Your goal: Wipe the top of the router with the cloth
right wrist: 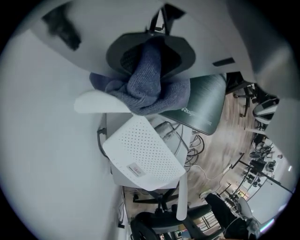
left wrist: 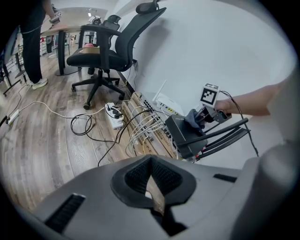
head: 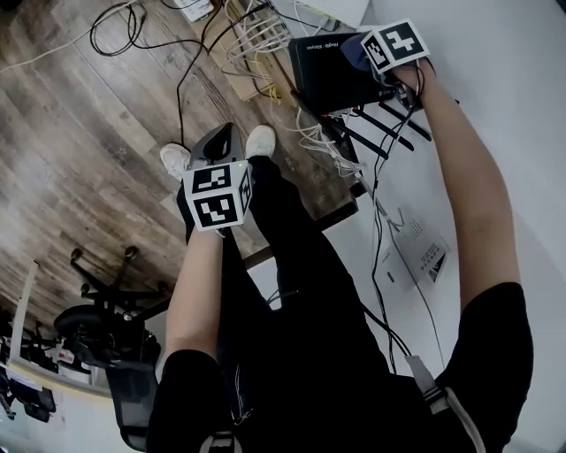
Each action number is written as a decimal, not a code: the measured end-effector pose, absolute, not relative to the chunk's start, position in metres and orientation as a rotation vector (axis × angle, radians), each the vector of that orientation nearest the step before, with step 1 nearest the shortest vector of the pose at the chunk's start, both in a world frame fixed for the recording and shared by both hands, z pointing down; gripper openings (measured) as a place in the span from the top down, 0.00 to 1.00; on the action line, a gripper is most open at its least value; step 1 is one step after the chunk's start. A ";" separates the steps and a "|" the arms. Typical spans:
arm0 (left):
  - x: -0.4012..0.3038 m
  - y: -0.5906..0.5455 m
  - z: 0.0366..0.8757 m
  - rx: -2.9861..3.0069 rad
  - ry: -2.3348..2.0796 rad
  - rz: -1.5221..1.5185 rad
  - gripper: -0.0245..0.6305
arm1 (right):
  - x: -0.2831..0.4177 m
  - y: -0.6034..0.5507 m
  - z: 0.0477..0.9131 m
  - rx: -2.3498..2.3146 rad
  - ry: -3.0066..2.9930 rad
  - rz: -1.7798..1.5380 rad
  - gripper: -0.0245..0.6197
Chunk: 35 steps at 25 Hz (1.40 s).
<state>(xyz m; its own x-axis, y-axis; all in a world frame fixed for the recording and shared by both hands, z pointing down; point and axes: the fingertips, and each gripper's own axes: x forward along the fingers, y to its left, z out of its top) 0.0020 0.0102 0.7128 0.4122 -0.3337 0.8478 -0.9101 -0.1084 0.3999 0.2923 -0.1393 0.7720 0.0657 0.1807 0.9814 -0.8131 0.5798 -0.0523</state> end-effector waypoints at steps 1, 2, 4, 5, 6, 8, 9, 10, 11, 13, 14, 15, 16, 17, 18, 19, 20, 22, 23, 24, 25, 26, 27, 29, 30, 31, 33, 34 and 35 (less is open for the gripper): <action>0.002 0.009 0.712 1.666 -1.104 0.715 0.95 | 0.287 -0.139 0.772 0.606 -1.306 0.825 0.89; 0.002 0.008 0.711 1.673 -1.103 0.712 0.95 | 0.282 -0.139 0.771 0.603 -1.317 0.824 0.89; 0.001 0.007 0.710 1.684 -1.101 0.707 0.95 | 0.273 -0.141 0.769 0.612 -1.347 0.827 0.89; 0.000 0.008 0.709 1.685 -1.101 0.707 0.95 | 0.267 -0.141 0.768 0.618 -1.367 0.834 0.89; -0.001 0.010 0.710 1.683 -1.100 0.707 0.95 | 0.261 -0.140 0.767 0.621 -1.388 0.846 0.89; -0.003 0.015 0.710 1.677 -1.099 0.710 0.95 | 0.245 -0.138 0.765 0.613 -1.432 0.869 0.89; -0.004 0.017 0.711 1.675 -1.099 0.714 0.95 | 0.236 -0.137 0.763 0.603 -1.453 0.874 0.89; -0.006 0.018 0.711 1.676 -1.098 0.720 0.95 | 0.226 -0.136 0.762 0.590 -1.474 0.872 0.89; -0.007 0.020 0.711 1.677 -1.097 0.727 0.95 | 0.216 -0.134 0.761 0.575 -1.495 0.866 0.89; -0.008 0.022 0.709 1.682 -1.092 0.739 0.95 | 0.199 -0.129 0.759 0.539 -1.524 0.842 0.89; -0.009 0.022 0.708 1.687 -1.088 0.744 0.95 | 0.193 -0.127 0.758 0.520 -1.531 0.823 0.89; -0.009 0.022 0.706 1.694 -1.084 0.747 0.95 | 0.188 -0.125 0.758 0.502 -1.535 0.806 0.89; -0.010 0.021 0.704 1.703 -1.083 0.751 0.95 | 0.184 -0.124 0.758 0.486 -1.539 0.798 0.89; -0.011 0.020 0.702 1.710 -1.083 0.755 0.95 | 0.181 -0.122 0.757 0.473 -1.544 0.804 0.89; -0.012 0.019 0.699 1.715 -1.085 0.759 0.95 | 0.178 -0.119 0.756 0.461 -1.550 0.821 0.89; -0.013 0.018 0.698 1.718 -1.088 0.761 0.95 | 0.175 -0.115 0.756 0.450 -1.557 0.846 0.89; -0.013 0.018 0.696 1.720 -1.092 0.761 0.95 | 0.172 -0.110 0.755 0.441 -1.566 0.873 0.89; -0.014 0.018 0.694 1.725 -1.095 0.763 0.95 | 0.168 -0.099 0.756 0.428 -1.583 0.928 0.89; -0.014 0.018 0.694 1.727 -1.094 0.765 0.95 | 0.168 -0.093 0.756 0.419 -1.585 0.954 0.89; -0.013 0.019 0.693 1.730 -1.092 0.766 0.95 | 0.169 -0.087 0.756 0.405 -1.581 0.974 0.89; -0.011 0.020 0.693 1.734 -1.090 0.766 0.95 | 0.172 -0.079 0.756 0.385 -1.568 0.983 0.89; -0.010 0.022 0.692 1.740 -1.087 0.764 0.95 | 0.176 -0.072 0.756 0.362 -1.547 0.982 0.89; -0.008 0.024 0.691 1.745 -1.083 0.763 0.95 | 0.182 -0.064 0.757 0.334 -1.522 0.976 0.89; -0.006 0.029 0.690 1.751 -1.076 0.768 0.95 | 0.196 -0.051 0.758 0.284 -1.462 0.962 0.89; -0.006 0.031 0.690 1.753 -1.072 0.771 0.95 | 0.204 -0.047 0.759 0.271 -1.434 0.953 0.89; -0.005 0.034 0.690 1.753 -1.069 0.773 0.95 | 0.212 -0.044 0.761 0.268 -1.410 0.944 0.89; -0.003 0.038 0.690 1.754 -1.064 0.775 0.95 | 0.230 -0.042 0.763 0.287 -1.366 0.930 0.89; -0.002 0.039 0.690 1.754 -1.064 0.774 0.95 | 0.239 -0.042 0.764 0.303 -1.345 0.925 0.89; -0.002 0.040 0.690 1.754 -1.064 0.774 0.95 | 0.247 -0.043 0.765 0.321 -1.325 0.921 0.89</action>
